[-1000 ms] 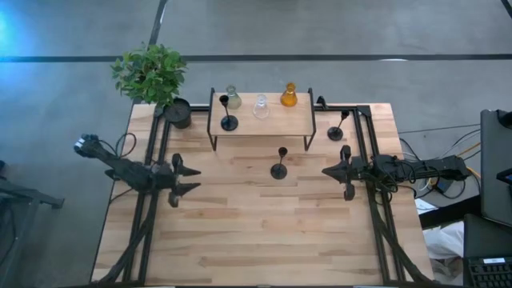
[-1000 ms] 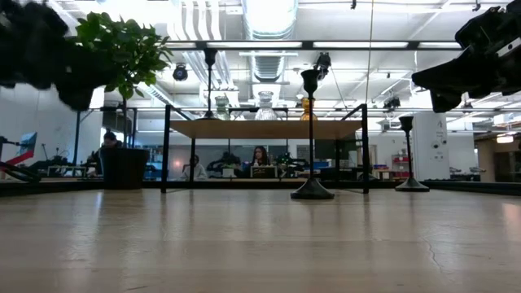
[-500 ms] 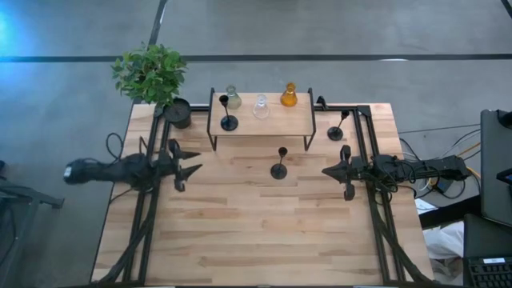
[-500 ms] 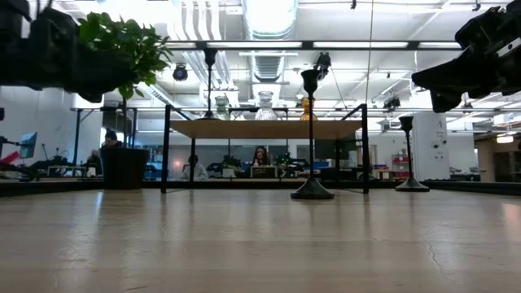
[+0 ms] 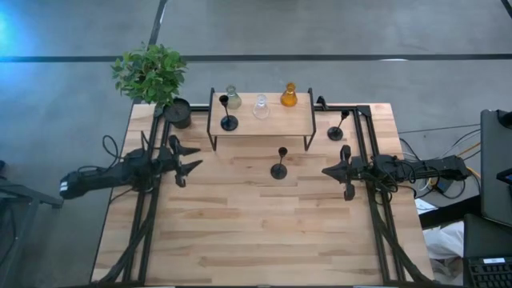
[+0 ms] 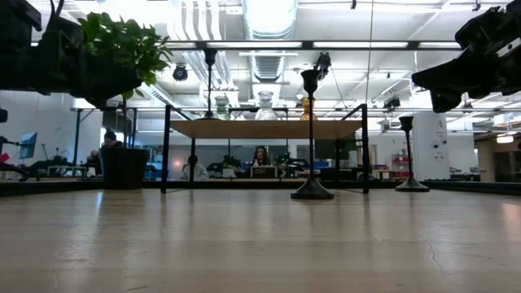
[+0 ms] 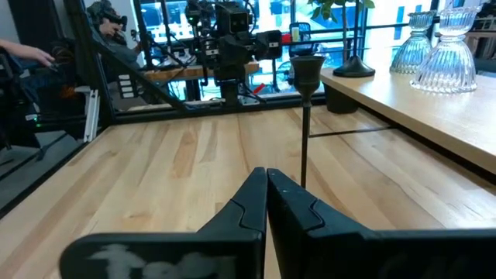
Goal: Pick & Place candle stick holders
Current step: Put the right black candle holder on the shelf aligned with the orange candle holder
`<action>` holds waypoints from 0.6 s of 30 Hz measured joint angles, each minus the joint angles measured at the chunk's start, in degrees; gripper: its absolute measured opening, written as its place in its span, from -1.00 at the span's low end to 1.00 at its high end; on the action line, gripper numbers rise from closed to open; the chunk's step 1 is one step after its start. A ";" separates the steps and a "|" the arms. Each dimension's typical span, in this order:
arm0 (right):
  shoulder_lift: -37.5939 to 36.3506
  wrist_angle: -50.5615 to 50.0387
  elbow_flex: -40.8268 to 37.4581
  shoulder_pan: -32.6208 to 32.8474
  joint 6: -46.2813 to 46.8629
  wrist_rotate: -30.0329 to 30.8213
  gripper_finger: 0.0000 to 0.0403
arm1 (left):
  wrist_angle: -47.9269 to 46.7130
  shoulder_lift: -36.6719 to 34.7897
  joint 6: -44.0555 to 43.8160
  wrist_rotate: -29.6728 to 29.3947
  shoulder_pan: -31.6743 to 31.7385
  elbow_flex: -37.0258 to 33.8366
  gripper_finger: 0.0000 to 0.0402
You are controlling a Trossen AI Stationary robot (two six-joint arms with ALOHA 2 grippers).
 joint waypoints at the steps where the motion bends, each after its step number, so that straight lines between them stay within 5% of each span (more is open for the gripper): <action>1: 0.00 0.00 -0.01 0.00 0.03 0.00 -0.96 | 0.07 0.00 0.01 -0.03 -0.02 0.00 0.04; 14: 0.00 0.04 -0.01 0.00 -0.66 0.15 -0.96 | 0.84 0.00 -0.02 -0.15 -0.02 -0.02 0.04; 18: 0.00 1.80 -0.01 -0.13 -4.35 4.57 -0.96 | 0.99 0.00 -0.02 -0.14 -0.02 -0.02 0.04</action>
